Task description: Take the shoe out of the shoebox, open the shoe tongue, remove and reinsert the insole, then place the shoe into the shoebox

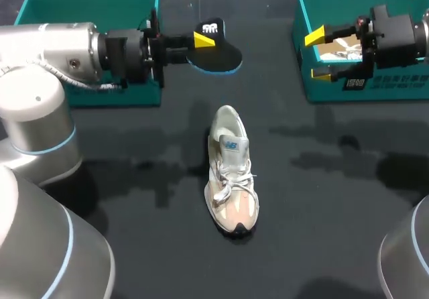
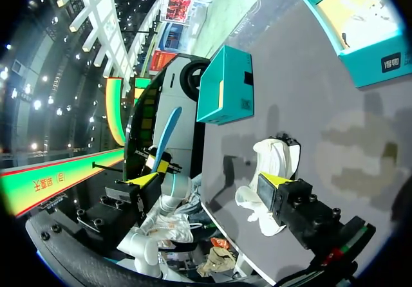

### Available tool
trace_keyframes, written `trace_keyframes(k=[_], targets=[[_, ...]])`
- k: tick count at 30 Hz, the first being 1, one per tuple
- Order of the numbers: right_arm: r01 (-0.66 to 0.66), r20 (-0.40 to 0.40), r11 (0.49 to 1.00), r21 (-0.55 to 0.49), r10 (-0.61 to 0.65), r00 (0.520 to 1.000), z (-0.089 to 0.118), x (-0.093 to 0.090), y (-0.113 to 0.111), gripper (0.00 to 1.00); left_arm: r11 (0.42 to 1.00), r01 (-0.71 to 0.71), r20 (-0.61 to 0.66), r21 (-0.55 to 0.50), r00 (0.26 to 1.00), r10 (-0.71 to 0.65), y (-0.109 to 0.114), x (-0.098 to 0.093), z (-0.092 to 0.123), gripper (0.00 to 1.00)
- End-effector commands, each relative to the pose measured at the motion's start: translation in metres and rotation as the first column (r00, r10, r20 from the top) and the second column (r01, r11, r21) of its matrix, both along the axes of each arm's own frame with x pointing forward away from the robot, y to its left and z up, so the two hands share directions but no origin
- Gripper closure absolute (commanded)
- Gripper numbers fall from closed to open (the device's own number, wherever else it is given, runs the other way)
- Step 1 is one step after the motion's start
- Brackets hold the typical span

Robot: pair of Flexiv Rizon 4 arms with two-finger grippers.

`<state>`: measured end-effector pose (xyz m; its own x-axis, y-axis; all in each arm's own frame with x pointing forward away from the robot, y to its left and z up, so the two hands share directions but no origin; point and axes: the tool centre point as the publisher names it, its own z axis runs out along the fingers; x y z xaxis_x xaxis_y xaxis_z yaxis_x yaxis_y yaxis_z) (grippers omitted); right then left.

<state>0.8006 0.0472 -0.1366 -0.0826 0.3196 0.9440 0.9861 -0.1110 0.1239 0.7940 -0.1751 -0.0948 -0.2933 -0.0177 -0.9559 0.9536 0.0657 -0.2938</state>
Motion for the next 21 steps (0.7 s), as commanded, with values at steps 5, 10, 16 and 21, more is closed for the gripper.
trace_keyframes(k=[5,10,16,21], targets=[[0.0,-0.001,1.0,-0.001,0.0,1.0,0.0,0.001,0.002,0.0,0.999,-0.033,0.054,0.015,0.998,0.032,-0.004,-0.007,-0.003,1.0],[0.0,-0.001,1.0,-0.001,0.0,1.0,0.0,0.001,0.002,0.0,0.998,-0.039,0.134,0.045,0.991,0.033,-0.013,0.006,-0.01,1.0],[0.0,-0.001,1.0,-0.001,0.0,1.0,0.0,0.001,0.002,0.0,0.998,-0.039,0.205,0.047,0.978,0.028,-0.021,0.027,-0.018,1.0],[0.0,-0.001,1.0,-0.001,0.0,1.0,0.0,0.001,0.002,0.0,0.998,-0.041,0.274,0.054,0.961,0.025,-0.034,0.041,-0.029,1.0]])
